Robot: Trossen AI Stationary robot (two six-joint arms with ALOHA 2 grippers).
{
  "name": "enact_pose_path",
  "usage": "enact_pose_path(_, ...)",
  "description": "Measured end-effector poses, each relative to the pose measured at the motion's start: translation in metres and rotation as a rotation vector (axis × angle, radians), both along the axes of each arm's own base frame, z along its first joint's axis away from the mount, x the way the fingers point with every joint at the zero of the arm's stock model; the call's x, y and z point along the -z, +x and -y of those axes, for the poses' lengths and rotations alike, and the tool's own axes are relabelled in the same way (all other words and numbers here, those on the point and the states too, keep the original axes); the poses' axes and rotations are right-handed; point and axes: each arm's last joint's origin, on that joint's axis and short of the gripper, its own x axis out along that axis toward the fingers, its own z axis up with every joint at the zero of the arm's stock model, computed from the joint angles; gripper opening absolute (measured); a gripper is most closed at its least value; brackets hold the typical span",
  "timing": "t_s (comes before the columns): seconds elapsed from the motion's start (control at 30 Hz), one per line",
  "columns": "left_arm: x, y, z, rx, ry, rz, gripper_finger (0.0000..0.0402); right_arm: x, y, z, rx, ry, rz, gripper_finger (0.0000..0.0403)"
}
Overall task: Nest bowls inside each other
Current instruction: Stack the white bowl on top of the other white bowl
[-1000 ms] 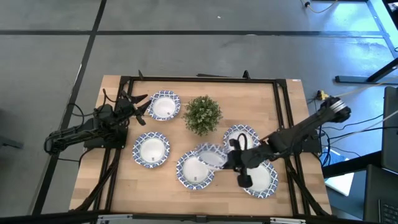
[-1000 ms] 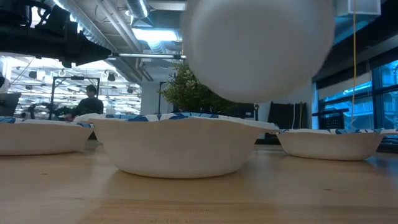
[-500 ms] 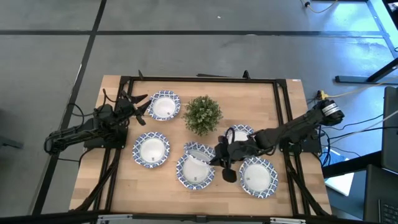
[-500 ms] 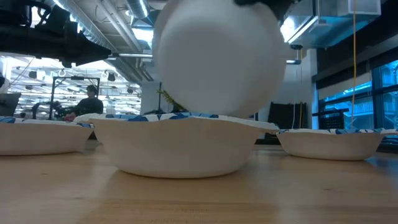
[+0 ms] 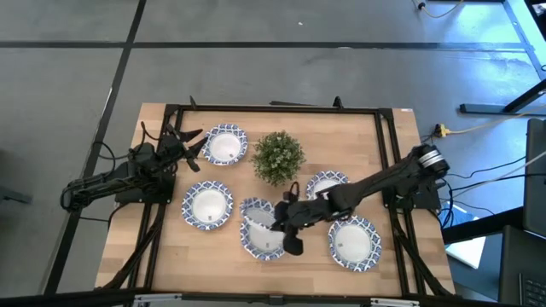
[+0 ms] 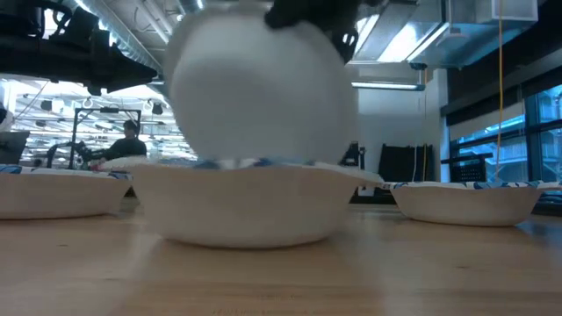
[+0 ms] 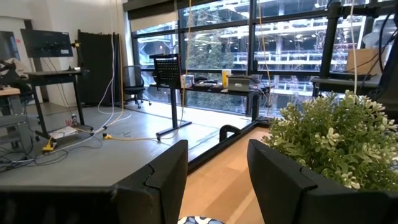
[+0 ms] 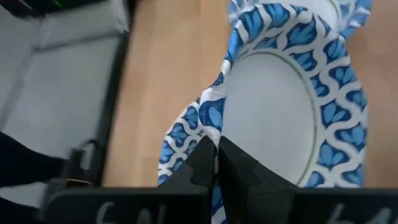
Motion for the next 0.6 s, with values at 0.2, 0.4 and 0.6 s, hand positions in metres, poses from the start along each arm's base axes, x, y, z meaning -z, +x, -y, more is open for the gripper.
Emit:
enact_pose_path(0.2, 0.000, 0.000, 0.000, -0.002, 0.000, -0.001, 0.0161, 0.016, 0.017, -0.006, 0.038, -0.098, -0.180, 0.0016)
enact_pose_path(0.4, 0.000, 0.000, 0.000, -0.007, -0.001, -0.001, 0.0161, 0.022, 0.024, -0.014, 0.067, -0.068, -0.197, 0.0016)
enact_pose_path(0.6, 0.001, 0.000, 0.000, -0.007, -0.003, -0.008, 0.0161, 0.024, 0.021, -0.022, 0.081, -0.044, -0.213, 0.0016)
